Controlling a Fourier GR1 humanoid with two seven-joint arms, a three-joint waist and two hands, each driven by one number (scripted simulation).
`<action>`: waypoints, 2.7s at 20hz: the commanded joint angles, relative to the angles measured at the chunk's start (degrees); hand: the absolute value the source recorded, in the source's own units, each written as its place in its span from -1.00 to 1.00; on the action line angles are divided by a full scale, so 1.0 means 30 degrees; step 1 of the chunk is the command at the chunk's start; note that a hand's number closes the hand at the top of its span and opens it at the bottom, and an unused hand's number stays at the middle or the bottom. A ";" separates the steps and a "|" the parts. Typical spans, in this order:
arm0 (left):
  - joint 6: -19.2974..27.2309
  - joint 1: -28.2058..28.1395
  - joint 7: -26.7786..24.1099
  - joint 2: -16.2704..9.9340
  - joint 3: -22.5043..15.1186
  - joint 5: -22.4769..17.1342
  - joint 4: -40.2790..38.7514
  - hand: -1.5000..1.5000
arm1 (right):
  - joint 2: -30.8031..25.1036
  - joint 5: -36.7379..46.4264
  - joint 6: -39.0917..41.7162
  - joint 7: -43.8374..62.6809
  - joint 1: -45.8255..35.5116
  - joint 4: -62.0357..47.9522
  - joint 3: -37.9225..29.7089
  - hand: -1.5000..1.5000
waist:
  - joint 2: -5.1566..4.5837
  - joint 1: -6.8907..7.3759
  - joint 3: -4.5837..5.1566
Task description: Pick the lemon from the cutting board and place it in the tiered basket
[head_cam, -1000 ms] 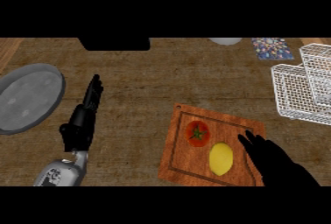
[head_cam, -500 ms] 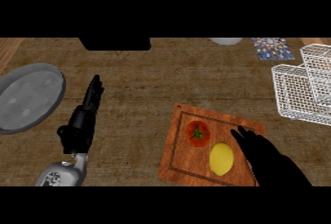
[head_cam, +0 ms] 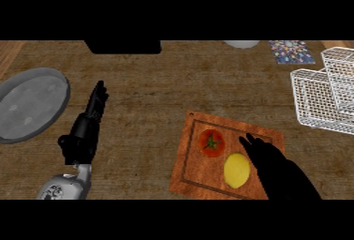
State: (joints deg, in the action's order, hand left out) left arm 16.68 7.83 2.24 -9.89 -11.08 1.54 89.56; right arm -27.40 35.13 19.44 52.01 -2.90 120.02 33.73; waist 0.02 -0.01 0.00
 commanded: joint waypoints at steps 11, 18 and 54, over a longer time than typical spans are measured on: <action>-0.0745 -0.0701 -0.0766 0.1020 0.0634 0.1289 -0.0211 0.00 | 0.3713 0.2824 0.1144 -0.0421 0.0526 -0.1946 -0.0011 -1.00 | 0.0009 -0.0006 0.0001; -0.0946 0.2112 0.0270 0.1653 0.1907 0.1384 -0.1934 0.00 | 0.4821 0.3904 0.0937 -0.1954 0.0511 -0.3616 -0.0351 -1.00 | -0.0011 -0.0067 0.0000; -0.1623 -0.0668 0.0439 0.2552 0.1330 0.2461 0.1116 0.00 | 0.0774 0.8971 0.2001 -0.3070 0.0627 -0.4732 -0.7553 1.00 | 0.0051 -0.0074 0.0006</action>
State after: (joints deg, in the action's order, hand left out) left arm 11.82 7.20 2.56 -2.45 -6.40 8.66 89.75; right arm -23.36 61.71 22.00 39.64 -1.93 100.47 14.45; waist 0.22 -0.19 0.14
